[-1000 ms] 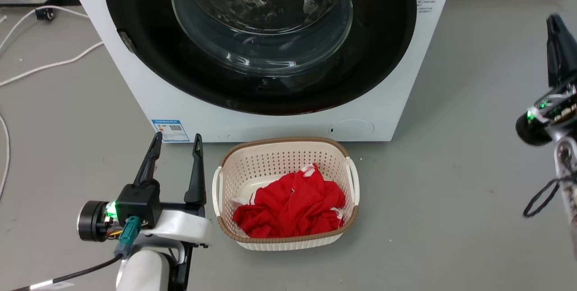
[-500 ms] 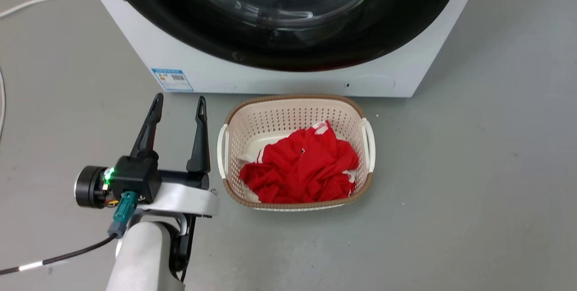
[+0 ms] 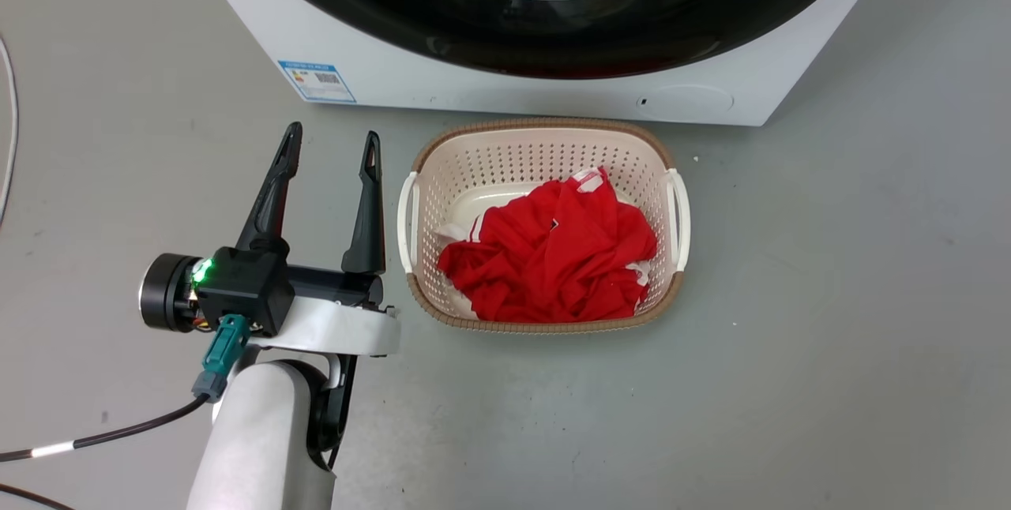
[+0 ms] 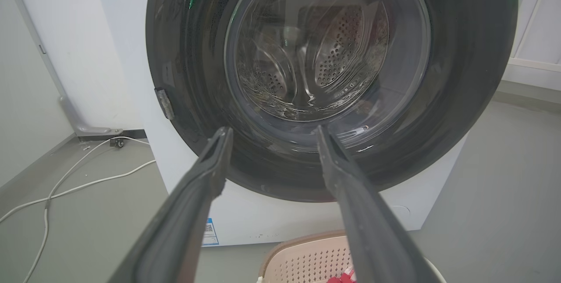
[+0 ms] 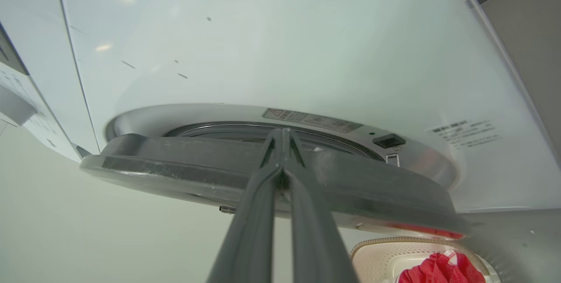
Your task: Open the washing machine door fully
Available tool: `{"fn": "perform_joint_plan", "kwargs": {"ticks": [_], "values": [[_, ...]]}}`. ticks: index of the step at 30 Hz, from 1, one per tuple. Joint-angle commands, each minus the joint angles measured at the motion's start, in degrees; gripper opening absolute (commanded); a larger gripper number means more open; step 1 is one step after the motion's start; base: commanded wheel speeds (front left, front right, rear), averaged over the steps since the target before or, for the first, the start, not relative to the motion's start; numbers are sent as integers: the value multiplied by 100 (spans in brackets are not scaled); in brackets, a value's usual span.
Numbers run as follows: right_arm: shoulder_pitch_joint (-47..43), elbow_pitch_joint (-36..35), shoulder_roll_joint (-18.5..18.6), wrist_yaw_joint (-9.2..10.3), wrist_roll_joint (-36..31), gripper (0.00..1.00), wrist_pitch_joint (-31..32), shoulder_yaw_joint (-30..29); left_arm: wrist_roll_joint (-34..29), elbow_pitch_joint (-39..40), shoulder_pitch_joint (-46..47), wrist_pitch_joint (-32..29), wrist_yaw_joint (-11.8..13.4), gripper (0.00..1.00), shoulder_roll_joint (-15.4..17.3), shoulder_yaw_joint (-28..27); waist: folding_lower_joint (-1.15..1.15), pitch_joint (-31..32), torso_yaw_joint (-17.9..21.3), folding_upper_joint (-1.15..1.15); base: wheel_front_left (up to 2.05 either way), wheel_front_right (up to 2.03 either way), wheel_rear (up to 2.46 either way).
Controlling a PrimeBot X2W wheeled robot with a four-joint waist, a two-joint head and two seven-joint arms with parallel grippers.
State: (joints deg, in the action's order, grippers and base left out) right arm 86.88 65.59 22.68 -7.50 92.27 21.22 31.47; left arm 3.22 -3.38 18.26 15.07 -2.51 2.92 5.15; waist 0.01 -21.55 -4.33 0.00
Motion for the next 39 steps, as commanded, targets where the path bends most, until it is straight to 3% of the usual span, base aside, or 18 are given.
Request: {"fn": "perform_joint_plan", "kwargs": {"ticks": [1,12,22,39], "values": [[75,45,-51,2,-46,0,19,33,17,43,99,15,27,100,-4,7,-1,-104,-44,0,0,0,0],[357,200,-232,1,-216,0,126,196,60,111,238,15,72,100,-6,105,-1,-463,-87,0,0,0,0],[305,31,-245,1,-144,0,666,222,72,93,308,15,103,100,-5,132,-1,-548,-51,0,0,0,0],[-979,-924,71,1,323,0,1843,127,101,-169,-94,15,142,100,-5,204,-1,289,93,0,0,0,0]]}}
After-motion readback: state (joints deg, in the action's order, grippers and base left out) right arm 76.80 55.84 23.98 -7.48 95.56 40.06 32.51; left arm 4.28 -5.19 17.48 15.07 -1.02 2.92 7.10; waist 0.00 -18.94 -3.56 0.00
